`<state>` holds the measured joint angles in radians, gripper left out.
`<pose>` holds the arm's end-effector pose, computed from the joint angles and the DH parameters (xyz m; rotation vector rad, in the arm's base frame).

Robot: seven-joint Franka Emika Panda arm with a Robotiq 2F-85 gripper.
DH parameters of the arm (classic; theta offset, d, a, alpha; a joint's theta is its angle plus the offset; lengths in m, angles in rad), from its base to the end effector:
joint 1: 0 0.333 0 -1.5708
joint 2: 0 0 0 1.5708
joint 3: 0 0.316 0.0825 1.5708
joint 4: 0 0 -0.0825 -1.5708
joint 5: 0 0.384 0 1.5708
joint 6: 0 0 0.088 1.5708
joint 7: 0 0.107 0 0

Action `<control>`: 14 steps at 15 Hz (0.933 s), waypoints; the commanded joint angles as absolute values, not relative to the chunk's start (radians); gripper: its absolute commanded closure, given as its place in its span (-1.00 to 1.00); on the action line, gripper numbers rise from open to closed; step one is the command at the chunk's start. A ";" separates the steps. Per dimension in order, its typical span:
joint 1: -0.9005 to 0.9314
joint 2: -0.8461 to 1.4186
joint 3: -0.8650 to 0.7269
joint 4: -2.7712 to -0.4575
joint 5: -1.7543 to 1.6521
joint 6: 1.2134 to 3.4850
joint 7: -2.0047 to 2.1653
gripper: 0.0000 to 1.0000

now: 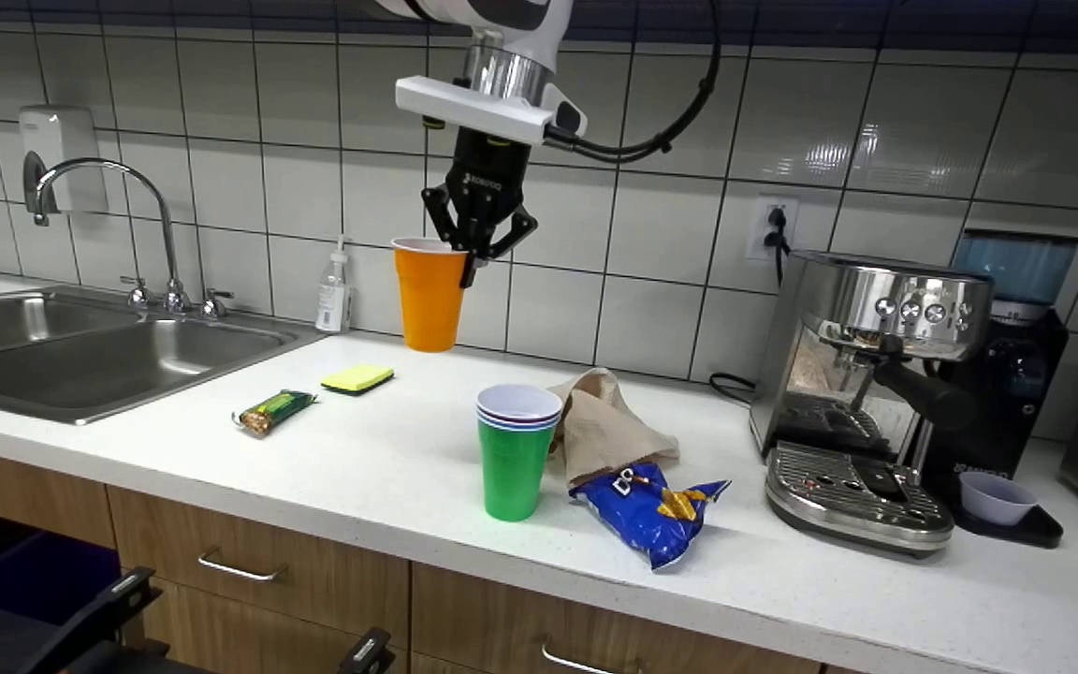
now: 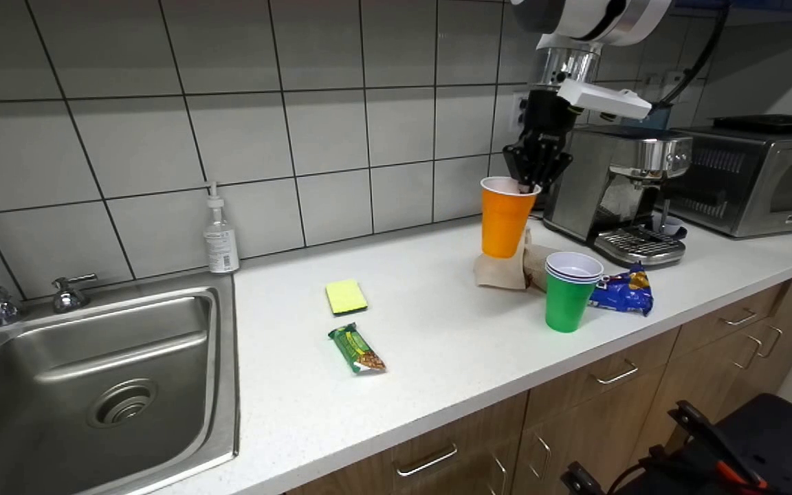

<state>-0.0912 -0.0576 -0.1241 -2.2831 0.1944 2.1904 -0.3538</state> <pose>0.4934 -0.1010 0.3752 -2.9746 -0.0340 -0.0170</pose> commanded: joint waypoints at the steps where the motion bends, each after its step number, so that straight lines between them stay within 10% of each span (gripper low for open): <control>1: -0.113 -0.117 -0.149 -2.305 0.170 2.130 -0.380 0.98; 14: -0.165 -0.136 -0.209 -2.323 0.010 2.110 -0.307 0.98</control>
<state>-0.1475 -0.1106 -0.2087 -2.3079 0.0446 2.1360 -0.3432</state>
